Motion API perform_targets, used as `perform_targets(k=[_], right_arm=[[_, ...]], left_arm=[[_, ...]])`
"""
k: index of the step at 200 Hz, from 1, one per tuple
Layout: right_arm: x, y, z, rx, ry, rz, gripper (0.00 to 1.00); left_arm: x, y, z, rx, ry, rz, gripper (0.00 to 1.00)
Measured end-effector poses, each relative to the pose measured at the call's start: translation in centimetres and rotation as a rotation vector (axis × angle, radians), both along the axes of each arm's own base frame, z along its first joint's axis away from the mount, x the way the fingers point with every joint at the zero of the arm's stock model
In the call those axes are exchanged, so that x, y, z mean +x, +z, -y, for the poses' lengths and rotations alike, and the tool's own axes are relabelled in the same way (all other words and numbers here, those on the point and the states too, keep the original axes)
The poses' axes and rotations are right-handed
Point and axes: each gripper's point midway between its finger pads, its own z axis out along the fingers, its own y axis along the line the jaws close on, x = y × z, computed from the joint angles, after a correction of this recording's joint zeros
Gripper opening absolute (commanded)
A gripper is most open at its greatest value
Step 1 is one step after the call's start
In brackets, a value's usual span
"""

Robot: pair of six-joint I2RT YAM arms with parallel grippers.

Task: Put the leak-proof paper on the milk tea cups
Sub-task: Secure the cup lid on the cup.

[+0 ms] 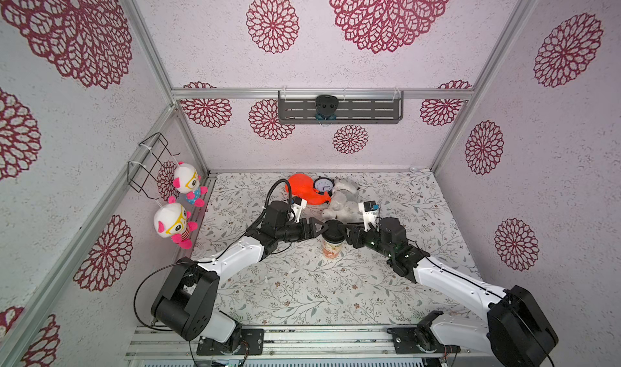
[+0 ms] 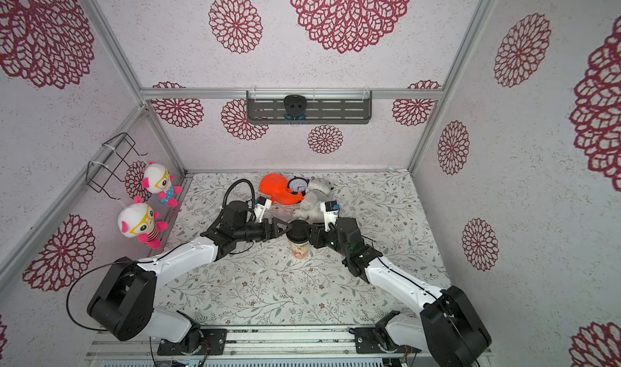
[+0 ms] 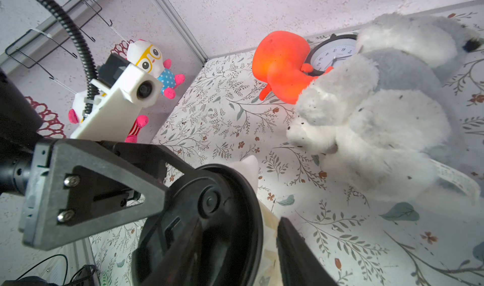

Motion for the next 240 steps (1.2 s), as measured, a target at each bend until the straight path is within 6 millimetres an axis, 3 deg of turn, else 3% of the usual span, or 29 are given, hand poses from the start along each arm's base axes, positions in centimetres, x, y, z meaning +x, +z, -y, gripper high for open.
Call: perform_targets(k=[37, 111, 240], right_arm=[[0.0, 0.0, 0.0, 0.005, 0.001, 0.007, 0.45], [0.0, 0.1, -0.1, 0.006, 0.002, 0.009, 0.44], [0.3, -0.1, 0.0, -0.015, -0.013, 0.010, 0.40]], left_arm=[[0.1, 0.2, -0.1, -0.031, 0.019, 0.005, 0.69], [0.7, -0.3, -1.2, -0.091, 0.068, -0.005, 0.68], [0.3, -1.5, -0.7, -0.109, 0.032, 0.033, 0.62]])
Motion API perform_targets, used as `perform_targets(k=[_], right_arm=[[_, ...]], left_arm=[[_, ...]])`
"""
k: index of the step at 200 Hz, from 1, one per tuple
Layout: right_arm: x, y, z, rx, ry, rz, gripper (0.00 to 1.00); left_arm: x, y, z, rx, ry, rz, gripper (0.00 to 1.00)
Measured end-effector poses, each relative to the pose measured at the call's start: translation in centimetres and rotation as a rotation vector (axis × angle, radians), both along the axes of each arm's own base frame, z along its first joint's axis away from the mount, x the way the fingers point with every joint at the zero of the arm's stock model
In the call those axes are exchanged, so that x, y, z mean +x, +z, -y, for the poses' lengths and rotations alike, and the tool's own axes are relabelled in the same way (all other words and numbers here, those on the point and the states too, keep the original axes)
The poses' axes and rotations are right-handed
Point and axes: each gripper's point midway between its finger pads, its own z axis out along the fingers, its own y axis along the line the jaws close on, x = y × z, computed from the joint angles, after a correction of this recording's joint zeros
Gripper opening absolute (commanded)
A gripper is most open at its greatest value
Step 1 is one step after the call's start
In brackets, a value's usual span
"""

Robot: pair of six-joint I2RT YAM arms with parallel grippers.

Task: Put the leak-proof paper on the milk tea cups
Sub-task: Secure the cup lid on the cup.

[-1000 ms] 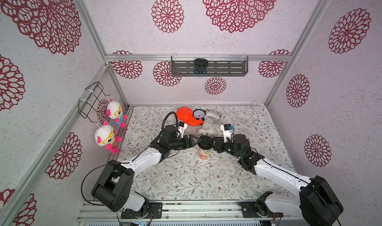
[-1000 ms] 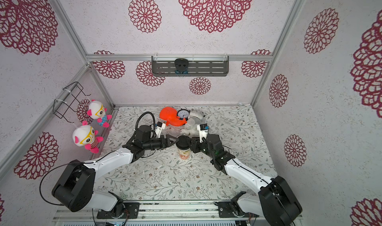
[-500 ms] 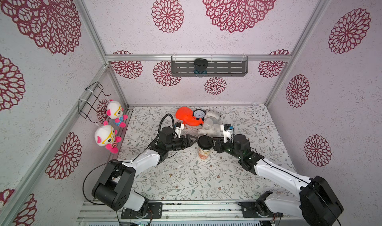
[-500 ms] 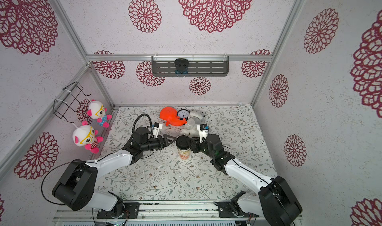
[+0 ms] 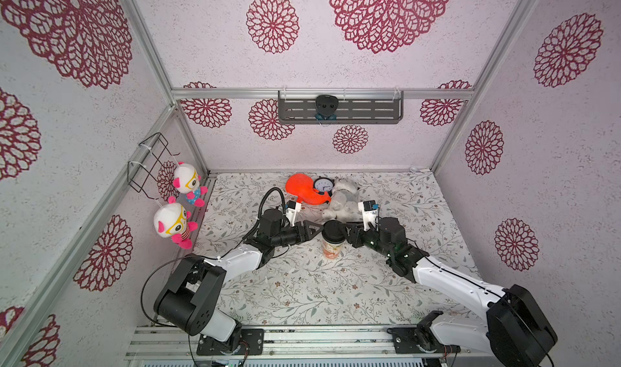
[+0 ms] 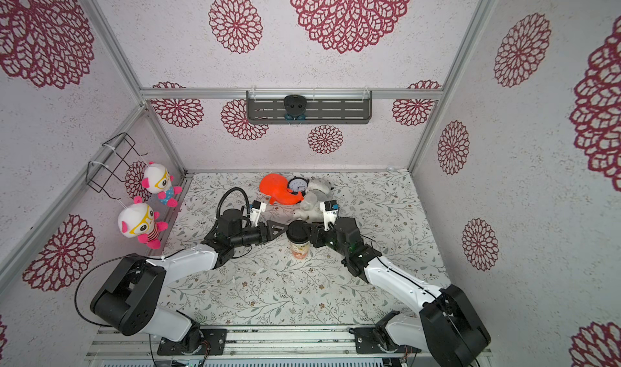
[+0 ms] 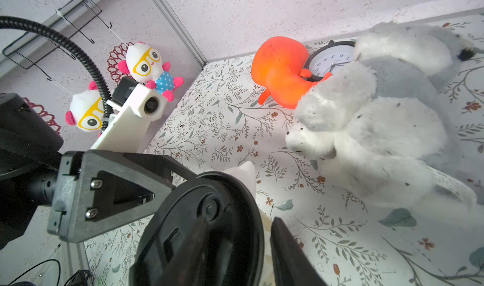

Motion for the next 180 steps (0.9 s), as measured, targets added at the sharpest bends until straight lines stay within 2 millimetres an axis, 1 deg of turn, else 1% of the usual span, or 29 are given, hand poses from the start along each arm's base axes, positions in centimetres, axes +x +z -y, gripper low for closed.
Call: perform_targets(k=[19, 32, 57, 88, 113, 148, 180], right_arm=[[0.0, -0.2, -0.1, -0.007, -0.005, -0.001, 0.39], [0.1, -0.3, -0.1, -0.011, -0.009, -0.001, 0.37], [0.2, -0.4, 0.0, -0.025, -0.023, 0.006, 0.36], [0.5, -0.5, 0.0, -0.041, -0.040, 0.017, 0.35], [0.6, -0.5, 0.0, -0.044, -0.050, 0.024, 0.34], [0.7, -0.5, 0.0, -0.047, -0.064, 0.033, 0.33], [0.5, -0.5, -0.2, -0.048, -0.062, 0.037, 0.33]], left_arm=[[-0.2, -0.3, -0.1, -0.007, -0.001, 0.014, 0.61], [-0.2, -0.3, 0.0, -0.014, -0.003, 0.027, 0.60], [-0.6, -0.1, 0.5, -0.020, -0.013, 0.042, 0.59], [-1.1, -0.2, 0.8, -0.027, -0.019, 0.063, 0.56], [-1.1, -0.2, 0.9, -0.042, -0.017, 0.081, 0.54], [-1.0, -0.3, 1.1, -0.064, -0.015, 0.101, 0.47], [-1.2, -0.4, 1.1, -0.100, -0.010, 0.118, 0.46]])
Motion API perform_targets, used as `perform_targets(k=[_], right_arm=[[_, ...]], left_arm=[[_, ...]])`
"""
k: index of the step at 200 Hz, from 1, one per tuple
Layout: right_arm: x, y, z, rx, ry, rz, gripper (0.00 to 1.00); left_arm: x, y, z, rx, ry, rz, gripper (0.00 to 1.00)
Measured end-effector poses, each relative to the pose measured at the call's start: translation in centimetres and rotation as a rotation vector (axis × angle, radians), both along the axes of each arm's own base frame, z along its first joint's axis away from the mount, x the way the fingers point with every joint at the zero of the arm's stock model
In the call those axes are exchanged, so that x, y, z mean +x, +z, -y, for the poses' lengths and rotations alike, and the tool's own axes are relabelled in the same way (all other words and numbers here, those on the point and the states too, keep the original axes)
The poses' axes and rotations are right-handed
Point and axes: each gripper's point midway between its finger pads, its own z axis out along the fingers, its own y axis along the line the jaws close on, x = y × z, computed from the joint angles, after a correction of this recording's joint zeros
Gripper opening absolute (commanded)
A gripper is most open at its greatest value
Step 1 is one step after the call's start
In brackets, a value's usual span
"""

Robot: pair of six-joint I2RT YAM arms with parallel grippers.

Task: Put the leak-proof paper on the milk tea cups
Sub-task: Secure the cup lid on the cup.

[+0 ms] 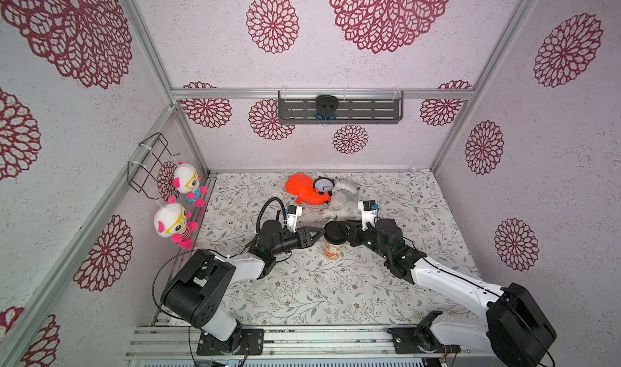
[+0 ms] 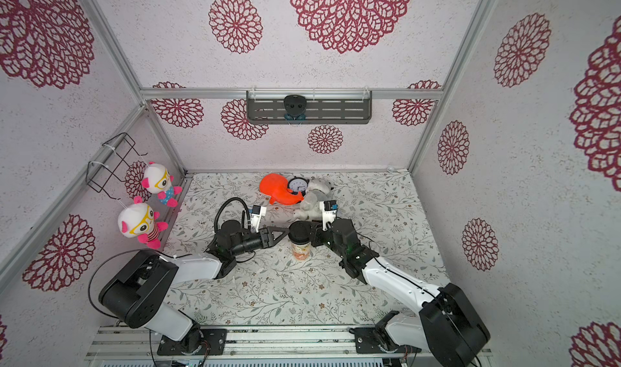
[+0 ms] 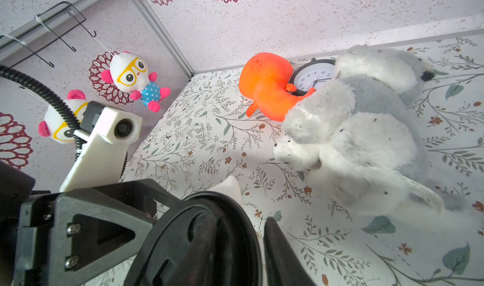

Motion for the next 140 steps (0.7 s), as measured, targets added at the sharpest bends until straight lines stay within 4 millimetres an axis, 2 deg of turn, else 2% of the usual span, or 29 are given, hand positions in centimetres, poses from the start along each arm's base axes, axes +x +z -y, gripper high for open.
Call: perform_targets(k=[31, 77, 113, 140], right_arm=[[0.0, 0.0, 0.0, -0.005, -0.008, 0.004, 0.34], [0.0, 0.0, -0.1, -0.019, -0.030, 0.015, 0.35], [0.1, 0.0, 0.0, -0.034, -0.051, 0.030, 0.36], [0.1, 0.0, -0.1, -0.040, -0.062, 0.040, 0.37]], left_arm=[[0.0, 0.6, 0.0, -0.011, 0.004, 0.003, 0.50], [-0.3, 0.7, -1.1, 0.156, 0.054, -0.071, 0.75], [-1.1, 0.9, -2.2, 0.248, 0.073, -0.110, 0.78], [-0.9, 2.0, -2.7, 0.278, 0.102, -0.106, 0.85]])
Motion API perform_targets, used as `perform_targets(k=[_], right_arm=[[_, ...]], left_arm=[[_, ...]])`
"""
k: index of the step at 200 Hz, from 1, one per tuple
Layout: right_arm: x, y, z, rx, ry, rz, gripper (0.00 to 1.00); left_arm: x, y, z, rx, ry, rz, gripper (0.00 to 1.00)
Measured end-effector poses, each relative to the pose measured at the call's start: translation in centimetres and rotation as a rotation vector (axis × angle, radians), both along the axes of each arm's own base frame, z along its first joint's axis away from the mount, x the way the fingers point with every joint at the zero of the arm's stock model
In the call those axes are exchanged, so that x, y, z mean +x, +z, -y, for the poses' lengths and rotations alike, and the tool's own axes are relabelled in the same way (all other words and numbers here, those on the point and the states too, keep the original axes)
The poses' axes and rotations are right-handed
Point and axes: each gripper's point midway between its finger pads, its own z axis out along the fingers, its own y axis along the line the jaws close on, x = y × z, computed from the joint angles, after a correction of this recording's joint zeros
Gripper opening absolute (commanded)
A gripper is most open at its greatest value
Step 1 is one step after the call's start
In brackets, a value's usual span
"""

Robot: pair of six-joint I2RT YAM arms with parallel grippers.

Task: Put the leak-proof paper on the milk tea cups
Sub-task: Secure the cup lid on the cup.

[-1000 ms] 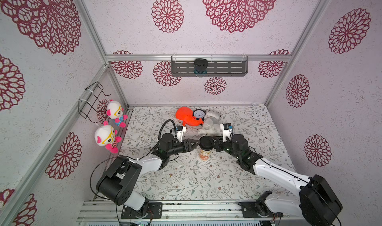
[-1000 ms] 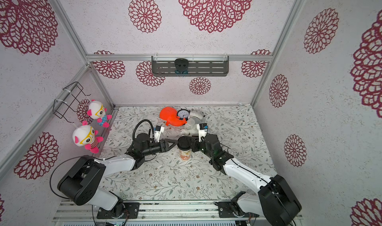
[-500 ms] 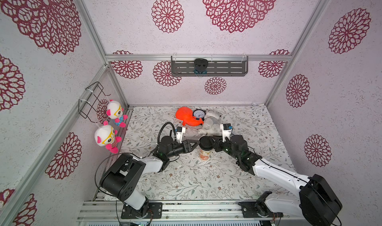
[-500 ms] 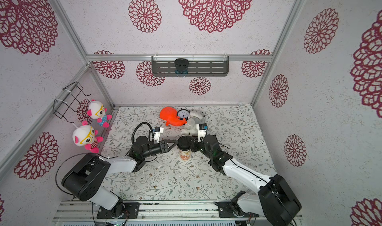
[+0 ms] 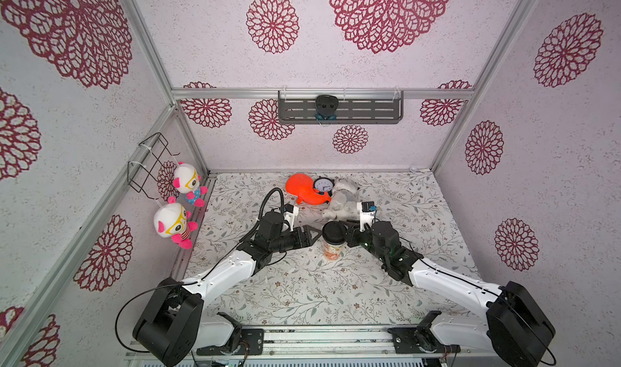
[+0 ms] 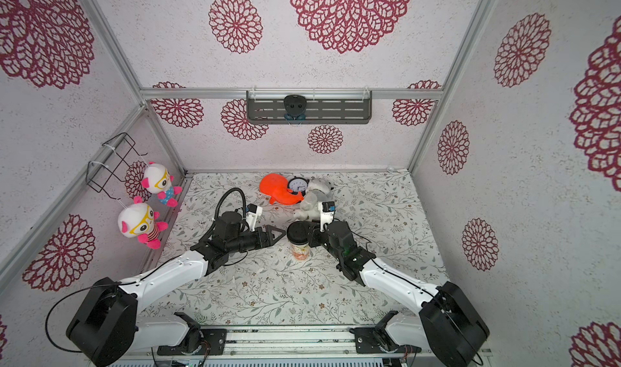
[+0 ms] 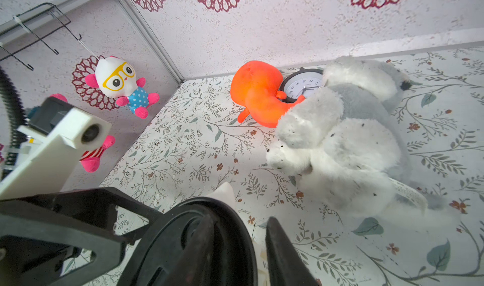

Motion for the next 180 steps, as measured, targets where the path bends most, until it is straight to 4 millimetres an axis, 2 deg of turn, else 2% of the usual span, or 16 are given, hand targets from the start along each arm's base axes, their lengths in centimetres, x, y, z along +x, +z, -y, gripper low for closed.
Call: perform_targets(k=[34, 56, 77, 99, 121, 154, 180], right_arm=[[0.0, 0.0, -0.1, -0.018, -0.013, 0.020, 0.37], [0.1, 0.0, -0.2, -0.026, -0.021, 0.031, 0.37], [0.1, 0.0, -0.2, -0.029, -0.029, 0.037, 0.38], [0.2, -0.1, -0.3, -0.030, -0.036, 0.043, 0.38], [0.2, -0.2, -0.2, -0.026, -0.044, 0.053, 0.40], [0.4, -0.1, -0.3, -0.026, -0.074, 0.075, 0.40], [0.6, 0.0, -0.3, -0.029, -0.106, 0.092, 0.40]], left_arm=[[0.6, 2.0, -0.1, 0.003, 0.016, 0.051, 0.96], [0.9, 2.5, 0.4, 0.008, -0.001, 0.071, 0.98], [1.3, 1.8, 1.7, 0.025, -0.038, 0.064, 0.98], [1.0, -0.3, 2.9, 0.053, -0.085, 0.032, 0.98], [0.9, -0.7, 3.8, 0.042, -0.114, 0.042, 0.92], [1.0, -0.5, 4.1, 0.017, -0.118, 0.073, 0.84], [1.0, -0.5, 4.1, -0.008, -0.111, 0.093, 0.83]])
